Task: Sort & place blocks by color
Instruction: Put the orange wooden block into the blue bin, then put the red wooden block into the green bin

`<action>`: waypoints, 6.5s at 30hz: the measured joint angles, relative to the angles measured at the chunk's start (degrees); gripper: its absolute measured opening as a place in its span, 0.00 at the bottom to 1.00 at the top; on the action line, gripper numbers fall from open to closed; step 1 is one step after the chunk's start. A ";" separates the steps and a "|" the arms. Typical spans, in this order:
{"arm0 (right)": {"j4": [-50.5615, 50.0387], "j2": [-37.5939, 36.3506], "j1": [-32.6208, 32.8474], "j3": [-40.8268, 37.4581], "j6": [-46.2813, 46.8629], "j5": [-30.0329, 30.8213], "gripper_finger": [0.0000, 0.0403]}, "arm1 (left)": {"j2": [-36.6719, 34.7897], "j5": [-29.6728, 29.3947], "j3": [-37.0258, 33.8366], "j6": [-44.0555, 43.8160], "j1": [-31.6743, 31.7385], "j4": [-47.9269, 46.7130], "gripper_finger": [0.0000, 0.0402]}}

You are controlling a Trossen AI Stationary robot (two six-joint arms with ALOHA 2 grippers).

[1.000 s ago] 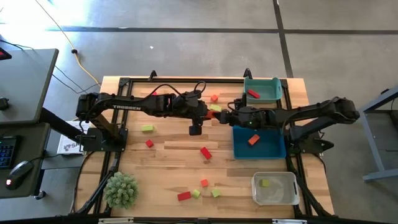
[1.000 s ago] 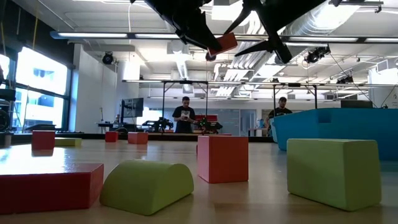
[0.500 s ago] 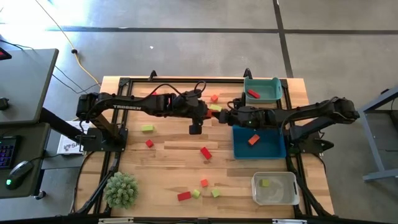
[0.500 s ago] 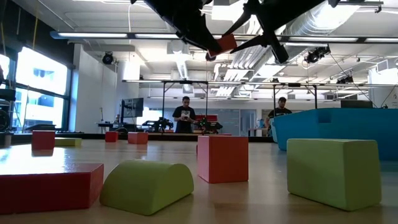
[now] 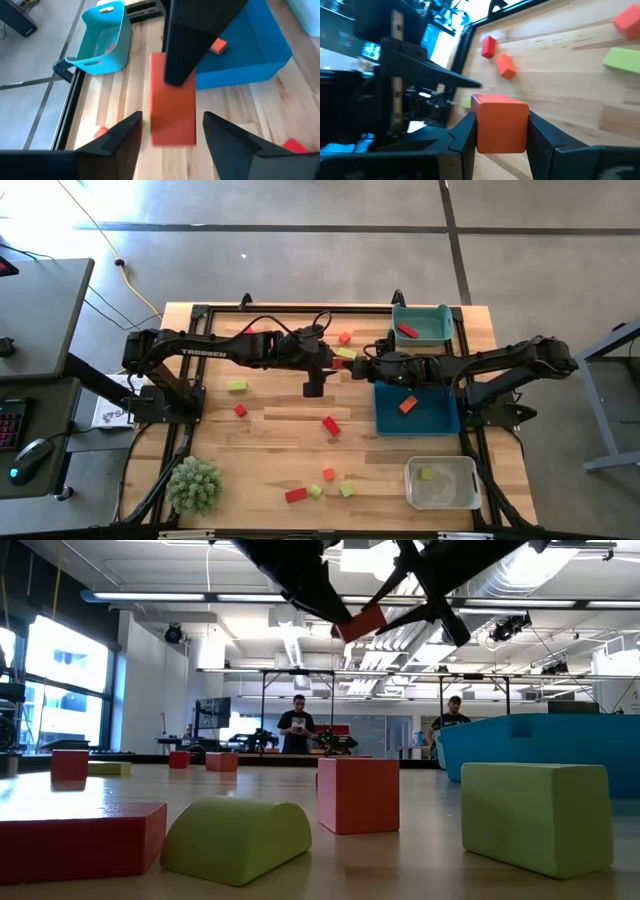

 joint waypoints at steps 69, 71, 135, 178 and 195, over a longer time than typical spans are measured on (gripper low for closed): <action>-49.41 -1.29 -1.23 0.00 -10.03 -34.88 0.45 | -0.02 -1.71 0.00 -11.49 16.25 -15.59 0.58; -49.39 -1.29 -1.51 0.00 -10.29 -35.11 0.51 | -0.02 -2.06 0.00 -12.37 16.25 -17.43 0.58; -26.29 -9.38 -32.48 0.00 -66.84 -35.11 0.58 | 0.17 -2.79 -15.02 -75.12 38.79 -30.70 0.48; -26.94 -9.33 -32.57 0.00 -65.13 -37.74 0.58 | 9.47 -2.26 -15.80 -72.48 40.93 -26.12 0.49; -25.83 -9.33 -32.57 0.00 -62.69 -37.06 0.58 | 9.38 -2.66 -15.69 -61.11 40.34 -25.57 0.26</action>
